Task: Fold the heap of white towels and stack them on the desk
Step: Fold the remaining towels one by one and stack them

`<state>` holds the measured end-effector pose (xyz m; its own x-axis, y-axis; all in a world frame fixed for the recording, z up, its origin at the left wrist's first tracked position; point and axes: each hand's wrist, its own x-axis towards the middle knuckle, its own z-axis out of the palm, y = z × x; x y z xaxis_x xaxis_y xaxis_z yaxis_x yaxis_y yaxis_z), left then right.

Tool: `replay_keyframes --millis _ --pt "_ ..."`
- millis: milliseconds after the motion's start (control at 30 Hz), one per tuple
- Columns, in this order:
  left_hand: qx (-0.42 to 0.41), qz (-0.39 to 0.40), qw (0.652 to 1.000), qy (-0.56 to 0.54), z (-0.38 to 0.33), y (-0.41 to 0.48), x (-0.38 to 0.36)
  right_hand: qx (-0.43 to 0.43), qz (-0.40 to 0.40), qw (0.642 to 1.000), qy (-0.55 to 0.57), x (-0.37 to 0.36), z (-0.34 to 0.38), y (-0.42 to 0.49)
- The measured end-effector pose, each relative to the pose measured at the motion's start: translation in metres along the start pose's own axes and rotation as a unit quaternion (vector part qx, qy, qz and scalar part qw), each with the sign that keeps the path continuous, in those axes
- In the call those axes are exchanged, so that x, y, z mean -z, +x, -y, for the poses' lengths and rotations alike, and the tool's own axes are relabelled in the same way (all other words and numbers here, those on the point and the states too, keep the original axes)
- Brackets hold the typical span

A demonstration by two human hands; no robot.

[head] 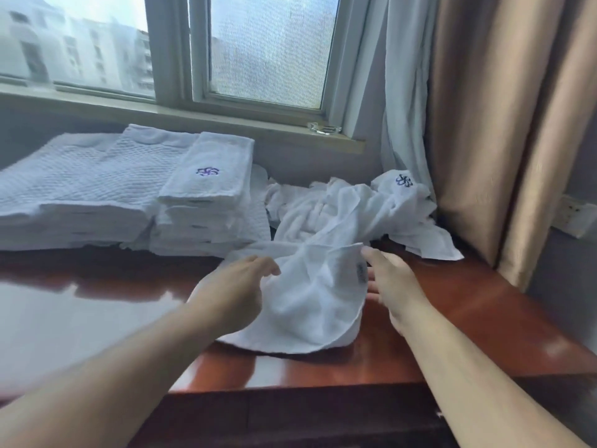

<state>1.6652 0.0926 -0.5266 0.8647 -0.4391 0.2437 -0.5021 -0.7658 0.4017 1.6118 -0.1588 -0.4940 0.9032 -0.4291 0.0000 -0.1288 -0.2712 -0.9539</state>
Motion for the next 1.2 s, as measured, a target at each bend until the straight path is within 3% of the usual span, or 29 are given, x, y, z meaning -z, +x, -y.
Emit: replay_keyframes --millis 100,167,233,300,333,367,400,467,533,567,633,700,767,833,900,967,1000,1067,1100,1133,1200 --pt "0.026 0.079 0.996 -0.031 0.009 0.000 -0.012 0.033 0.041 0.997 -0.063 -0.006 0.003 0.010" --pt "0.021 0.123 0.992 -0.021 0.017 0.001 -0.012 0.063 0.090 0.976 -0.188 -0.015 -0.007 0.018" --pt "0.026 0.121 0.992 0.011 0.025 0.000 -0.009 0.106 0.047 0.913 -0.390 -0.017 -0.014 0.020" --pt "0.053 0.128 0.990 0.020 0.036 -0.001 -0.007 0.133 -0.081 0.817 -0.556 -0.015 -0.019 0.022" --pt "0.059 0.133 0.989 0.020 0.040 -0.002 -0.008 0.169 -0.123 0.775 -0.596 -0.015 -0.020 0.022" --pt "0.059 0.141 0.988 0.023 0.043 -0.005 -0.009 0.226 -0.123 0.767 -0.588 -0.016 -0.019 0.022" --pt "0.055 0.146 0.987 0.031 0.045 -0.007 -0.010 0.302 -0.075 0.778 -0.546 -0.021 -0.018 0.022" --pt "0.046 0.152 0.986 0.048 0.047 -0.010 -0.013 0.385 0.121 0.806 -0.433 -0.037 -0.011 0.018" --pt "0.039 0.158 0.985 0.057 0.051 -0.010 -0.012 0.322 0.280 0.793 -0.434 -0.056 -0.014 0.017" --pt "0.033 0.165 0.984 0.063 0.053 -0.011 -0.010 0.281 0.302 0.774 -0.481 -0.060 -0.017 0.019" --pt "0.021 0.184 0.979 0.082 0.058 -0.013 -0.003 0.225 0.260 0.762 -0.550 -0.056 -0.020 0.026" --pt "0.020 0.219 0.971 0.094 0.062 -0.018 0.006 0.193 0.208 0.783 -0.553 -0.045 -0.017 0.032" --pt "0.048 0.272 0.957 0.085 0.063 -0.019 0.020 0.164 0.193 0.806 -0.535 -0.038 -0.012 0.032" --pt "0.091 0.288 0.949 0.087 0.060 -0.009 0.028 0.180 0.193 0.797 -0.543 -0.040 -0.004 0.024" --pt "0.134 0.221 0.962 0.092 0.046 0.008 0.029 0.186 0.260 0.805 -0.500 -0.046 0.008 0.015" --pt "0.155 0.138 0.973 0.098 0.020 0.017 0.013 0.144 0.365 0.848 -0.357 -0.044 0.021 0.003" --pt "0.159 0.116 0.976 0.090 0.006 0.021 0.000 0.139 0.377 0.866 -0.298 -0.040 0.025 0.001" --pt "0.182 0.121 0.975 0.038 -0.012 0.017 -0.026 0.213 0.265 0.889 -0.306 -0.031 0.020 0.010" --pt "0.191 0.128 0.973 0.036 -0.016 0.013 -0.039 0.242 0.183 0.877 -0.372 -0.026 0.016 0.017" --pt "0.180 0.128 0.974 0.055 -0.016 0.008 -0.050 0.228 0.117 0.853 -0.455 -0.021 0.012 0.022" --pt "0.135 0.101 0.981 0.091 -0.007 0.007 -0.061 0.114 0.048 0.796 -0.593 -0.012 -0.001 0.027"
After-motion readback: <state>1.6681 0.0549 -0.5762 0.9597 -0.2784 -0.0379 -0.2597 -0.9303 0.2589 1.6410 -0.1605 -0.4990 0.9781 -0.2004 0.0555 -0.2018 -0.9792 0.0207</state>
